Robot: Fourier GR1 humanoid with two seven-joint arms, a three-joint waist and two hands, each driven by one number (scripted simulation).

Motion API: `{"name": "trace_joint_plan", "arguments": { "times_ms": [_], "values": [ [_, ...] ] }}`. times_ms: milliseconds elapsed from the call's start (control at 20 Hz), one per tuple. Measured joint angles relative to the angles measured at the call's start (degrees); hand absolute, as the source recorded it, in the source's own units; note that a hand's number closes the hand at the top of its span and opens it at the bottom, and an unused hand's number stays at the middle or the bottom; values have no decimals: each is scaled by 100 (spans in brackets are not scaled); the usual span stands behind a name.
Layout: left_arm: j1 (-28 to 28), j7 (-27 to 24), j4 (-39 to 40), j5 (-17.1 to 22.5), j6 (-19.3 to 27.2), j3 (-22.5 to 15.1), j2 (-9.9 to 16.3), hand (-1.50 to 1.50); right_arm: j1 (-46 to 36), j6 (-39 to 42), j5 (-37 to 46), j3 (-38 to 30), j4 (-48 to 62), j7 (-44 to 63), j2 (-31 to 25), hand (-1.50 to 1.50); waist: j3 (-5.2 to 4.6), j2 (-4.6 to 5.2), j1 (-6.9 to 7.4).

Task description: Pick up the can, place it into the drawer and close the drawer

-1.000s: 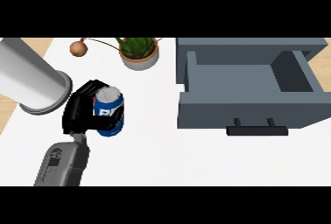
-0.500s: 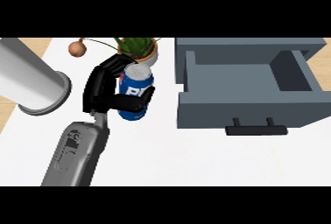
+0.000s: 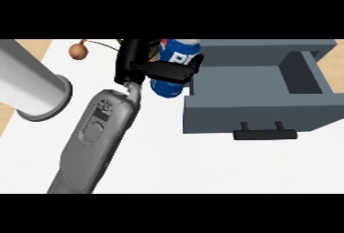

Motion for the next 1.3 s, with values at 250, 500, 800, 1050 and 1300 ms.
{"name": "trace_joint_plan", "arguments": {
  "times_ms": [250,500,800,1050,1300],
  "values": [
    [-950,243,598,179,394,-179,-1,150,15,-19,61,86,64,-90,9,-150,1,4,-21],
    [-1756,308,1258,440,720,-312,-2,150,-148,-44,8,1,95,28,-59,-150,2,10,-40],
    [-2640,108,2378,948,1059,-526,-2,150,-135,-42,-41,62,-76,184,-50,-150,4,33,-137],
    [-3199,1,3018,1286,1175,-720,-2,150,-195,-52,153,154,184,-45,1,-150,6,39,-145],
    [-3460,-238,3537,1680,1324,-1086,-1,150,-306,-48,181,135,364,-117,-36,-150,8,53,-206]
  ]
}}
